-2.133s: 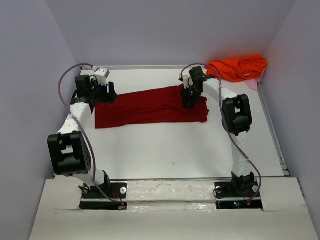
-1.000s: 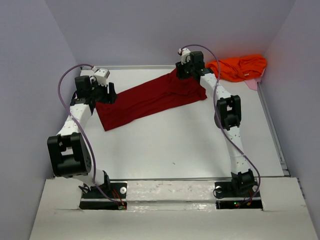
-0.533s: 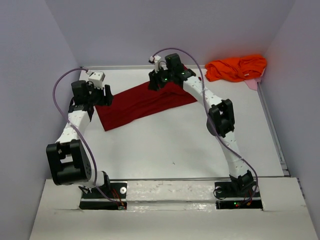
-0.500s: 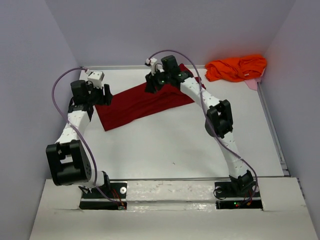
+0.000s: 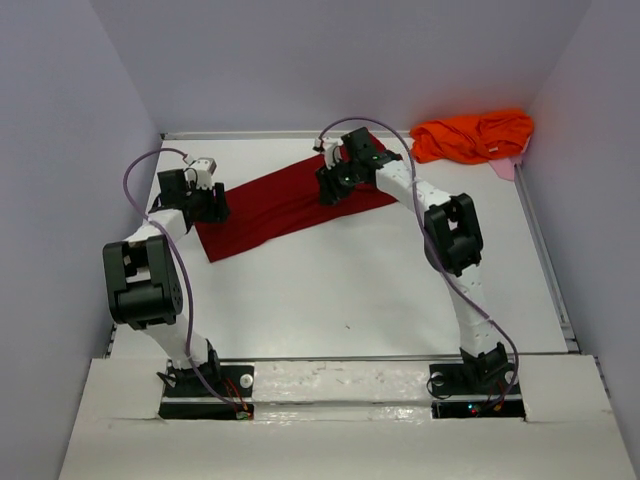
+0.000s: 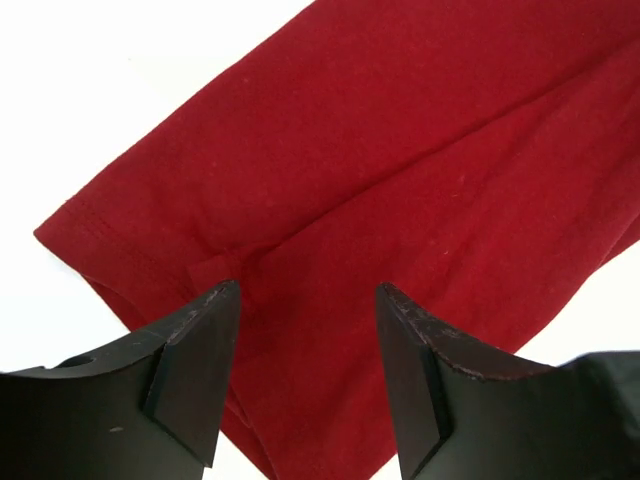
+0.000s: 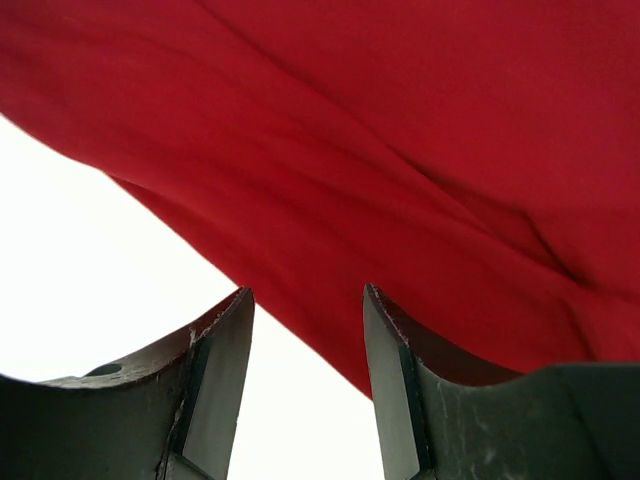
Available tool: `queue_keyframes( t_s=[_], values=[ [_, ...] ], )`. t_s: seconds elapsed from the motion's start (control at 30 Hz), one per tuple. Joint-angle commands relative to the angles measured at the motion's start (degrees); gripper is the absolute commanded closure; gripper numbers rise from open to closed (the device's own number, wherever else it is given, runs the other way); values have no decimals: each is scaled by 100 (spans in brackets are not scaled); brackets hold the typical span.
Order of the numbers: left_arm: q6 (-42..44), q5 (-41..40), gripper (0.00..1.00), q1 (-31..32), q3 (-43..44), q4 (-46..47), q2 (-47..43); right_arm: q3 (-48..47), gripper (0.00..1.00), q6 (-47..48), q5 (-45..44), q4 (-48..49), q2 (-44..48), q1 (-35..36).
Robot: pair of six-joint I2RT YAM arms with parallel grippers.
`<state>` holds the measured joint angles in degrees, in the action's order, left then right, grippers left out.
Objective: Fold and stack the t-shirts
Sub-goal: Rotate the rectangle-folded T-shirt at the center of the board.
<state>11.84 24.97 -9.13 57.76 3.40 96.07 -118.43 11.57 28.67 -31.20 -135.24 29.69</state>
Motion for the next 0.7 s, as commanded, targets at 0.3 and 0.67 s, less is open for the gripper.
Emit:
queue_keyframes(
  t_s=[0.3,0.67],
  values=[
    [91,-669,36,-45,526,-400,868,689,47,-67,-484,97,1526,-560],
    [327,-871,39,165,1193,-1893,1492,839,47,-331,-564,18,2414,-1616]
  ],
)
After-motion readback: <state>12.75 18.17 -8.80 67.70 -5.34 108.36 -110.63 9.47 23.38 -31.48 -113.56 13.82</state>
